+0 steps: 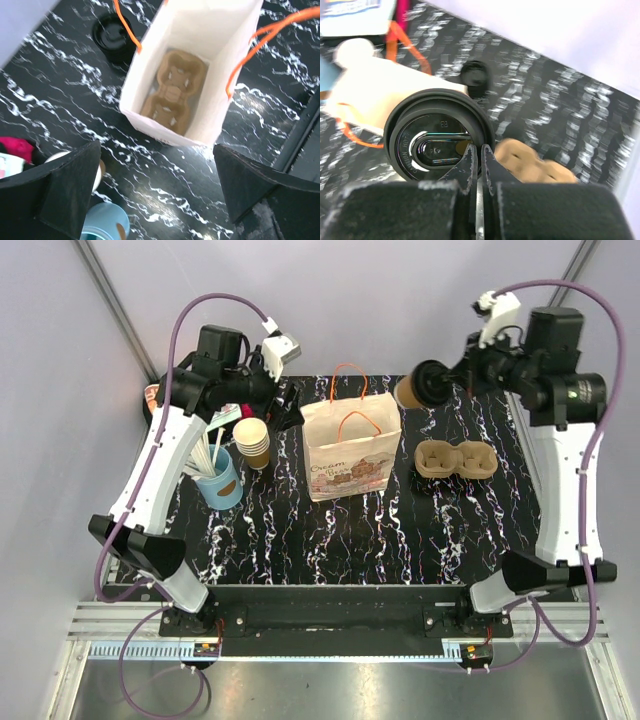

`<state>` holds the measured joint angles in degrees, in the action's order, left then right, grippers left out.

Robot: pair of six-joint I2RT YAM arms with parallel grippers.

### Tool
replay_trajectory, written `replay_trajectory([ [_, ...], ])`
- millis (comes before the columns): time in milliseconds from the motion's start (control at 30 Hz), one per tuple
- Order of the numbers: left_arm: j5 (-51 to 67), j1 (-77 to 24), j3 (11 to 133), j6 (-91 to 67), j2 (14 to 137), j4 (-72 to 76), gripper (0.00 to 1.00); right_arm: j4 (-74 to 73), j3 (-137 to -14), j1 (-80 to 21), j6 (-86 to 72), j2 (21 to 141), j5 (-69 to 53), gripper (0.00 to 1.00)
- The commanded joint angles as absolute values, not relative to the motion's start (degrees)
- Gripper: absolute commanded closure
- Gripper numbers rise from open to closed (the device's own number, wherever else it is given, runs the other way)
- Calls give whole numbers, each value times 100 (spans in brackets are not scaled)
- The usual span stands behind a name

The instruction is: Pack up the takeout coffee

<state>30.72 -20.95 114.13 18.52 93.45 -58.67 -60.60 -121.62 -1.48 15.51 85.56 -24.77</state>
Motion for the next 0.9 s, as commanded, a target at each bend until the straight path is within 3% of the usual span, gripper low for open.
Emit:
replay_trajectory([
  [0, 2813, -2083, 11882, 1872, 9571, -5503, 1, -6222, -12769, -834, 1126, 8981, -2470, 100],
  [333, 2795, -2074, 11980, 1811, 9914, -4914, 1, -6319, -13807, -1511, 976, 10256, -2145, 100],
  [867, 2927, -2083, 12015, 1661, 10591, -4483, 1, -6214, -13255, -2451, 1098, 10582, -1776, 100],
])
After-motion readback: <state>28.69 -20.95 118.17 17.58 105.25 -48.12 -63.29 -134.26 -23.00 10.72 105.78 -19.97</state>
